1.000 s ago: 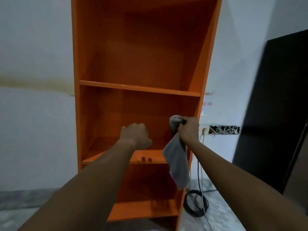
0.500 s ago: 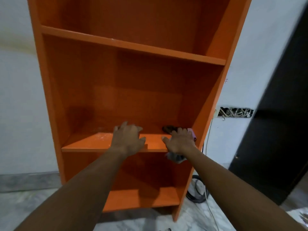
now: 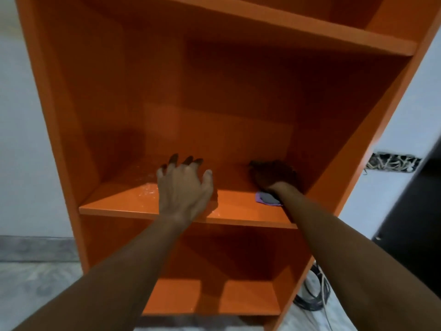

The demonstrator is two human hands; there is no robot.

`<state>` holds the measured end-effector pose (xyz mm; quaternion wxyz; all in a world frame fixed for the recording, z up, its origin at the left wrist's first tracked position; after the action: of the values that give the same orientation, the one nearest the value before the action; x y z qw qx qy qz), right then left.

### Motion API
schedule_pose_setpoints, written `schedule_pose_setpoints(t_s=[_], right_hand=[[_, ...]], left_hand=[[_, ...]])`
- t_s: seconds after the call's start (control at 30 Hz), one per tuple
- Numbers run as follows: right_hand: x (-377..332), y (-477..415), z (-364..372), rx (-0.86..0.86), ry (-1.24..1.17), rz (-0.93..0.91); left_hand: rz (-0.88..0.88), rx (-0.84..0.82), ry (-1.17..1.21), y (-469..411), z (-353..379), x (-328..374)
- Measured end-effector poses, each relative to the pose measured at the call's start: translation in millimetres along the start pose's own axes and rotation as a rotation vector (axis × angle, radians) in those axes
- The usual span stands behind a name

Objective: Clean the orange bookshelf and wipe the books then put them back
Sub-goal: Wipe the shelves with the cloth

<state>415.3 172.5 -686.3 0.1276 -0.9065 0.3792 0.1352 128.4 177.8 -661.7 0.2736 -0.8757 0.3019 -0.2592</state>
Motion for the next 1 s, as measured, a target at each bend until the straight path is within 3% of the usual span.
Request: schedule_pose_setpoints(t_s=[0.1,0.2,0.4,0.57,0.67,0.83,1.0], right_hand=[[-8.8,-12.6,7.7,0.062,0.086,0.025],[-12.9,-13.2,10.0,0.011,-0.066,0.035],[-105.3,17.5,44.4,-0.2,-0.204,-0.239],[-171.3,60.3,52.0,-0.237,-0.203,-0.44],[-185.2,93.9,52.1,-0.285,-0.184,-0.563],[-166.0,155.9,37.6,-0.444,-0.477,-0.66],[-141.8,195.1,42.1,-0.292,-0.37,-0.692]], left_hand=[[-0.079,0.062,0.07,3.7,0.4,-9.4],[-0.085,0.118,0.118,6.3,-1.3,-11.4],[-0.156,0.27,0.241,12.6,-11.1,-20.3],[-0.197,0.428,0.344,20.7,-23.7,-26.7],[-0.183,0.472,0.351,20.4,-28.5,-26.6],[-0.222,0.608,0.542,34.3,-44.2,-39.5],[-0.227,0.576,0.259,78.4,-87.0,-54.3]])
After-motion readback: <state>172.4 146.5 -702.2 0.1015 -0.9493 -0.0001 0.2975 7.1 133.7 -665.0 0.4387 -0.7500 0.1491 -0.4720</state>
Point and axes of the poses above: each hand's wrist, its own y-axis away from the middle knuckle, its own z-axis out of the palm, x = y × z, the point moved 10 cm from there along -y, towards the middle knuckle, and after that the axes turned 13 degrees about z, right-handed, at the moved point
